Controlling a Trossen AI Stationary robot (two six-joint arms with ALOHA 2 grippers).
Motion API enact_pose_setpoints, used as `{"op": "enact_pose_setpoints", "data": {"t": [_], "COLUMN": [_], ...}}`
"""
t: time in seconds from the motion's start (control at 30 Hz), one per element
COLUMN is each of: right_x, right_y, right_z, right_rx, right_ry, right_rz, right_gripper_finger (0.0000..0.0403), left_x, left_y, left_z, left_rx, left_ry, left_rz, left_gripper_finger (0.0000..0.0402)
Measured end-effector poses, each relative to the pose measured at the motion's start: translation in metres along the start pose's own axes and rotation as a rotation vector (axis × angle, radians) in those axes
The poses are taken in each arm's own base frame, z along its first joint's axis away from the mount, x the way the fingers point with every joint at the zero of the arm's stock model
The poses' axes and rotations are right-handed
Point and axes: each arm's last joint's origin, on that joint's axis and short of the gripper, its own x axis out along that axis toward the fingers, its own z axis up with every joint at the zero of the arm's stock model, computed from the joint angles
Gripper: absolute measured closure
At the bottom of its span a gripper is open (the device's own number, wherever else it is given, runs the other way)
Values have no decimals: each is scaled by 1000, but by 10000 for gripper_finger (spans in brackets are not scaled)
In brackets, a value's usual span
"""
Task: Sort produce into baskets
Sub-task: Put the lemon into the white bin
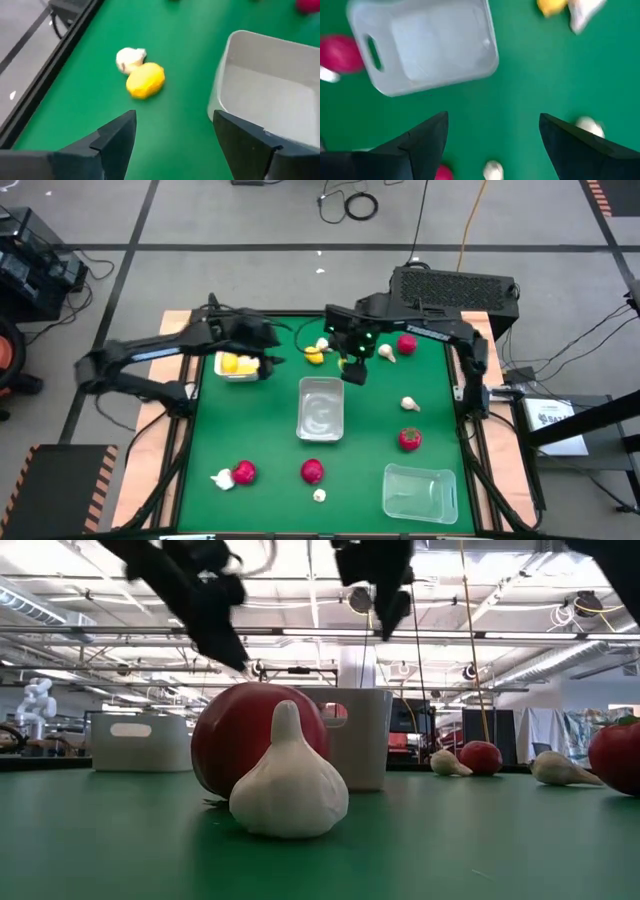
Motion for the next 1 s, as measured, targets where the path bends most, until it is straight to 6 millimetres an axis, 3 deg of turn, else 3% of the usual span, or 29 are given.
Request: {"op": "enact_pose_setpoints", "data": {"t": [0.17, 0.43, 0.73, 1.0], "right_x": [-4, 7, 12, 13], "right_y": [5, 3, -3, -4], "right_z": [-40, -104, -152, -165], "right_rx": [32, 134, 240, 250], "right_ry": [12, -121, -206, -230], "right_rz": [-50, -23, 6, 13], "right_gripper_finger": [101, 101, 101, 101], "left_x": [48, 105, 134, 157], "left_y": [7, 19, 36, 49], "left_z": [15, 35, 39, 33], "left_rx": [106, 239, 388, 372], "left_ry": [34, 111, 248, 301], "left_rz": [-74, -77, -71, -77], "left_gripper_finger": [130, 130, 130, 130]}}
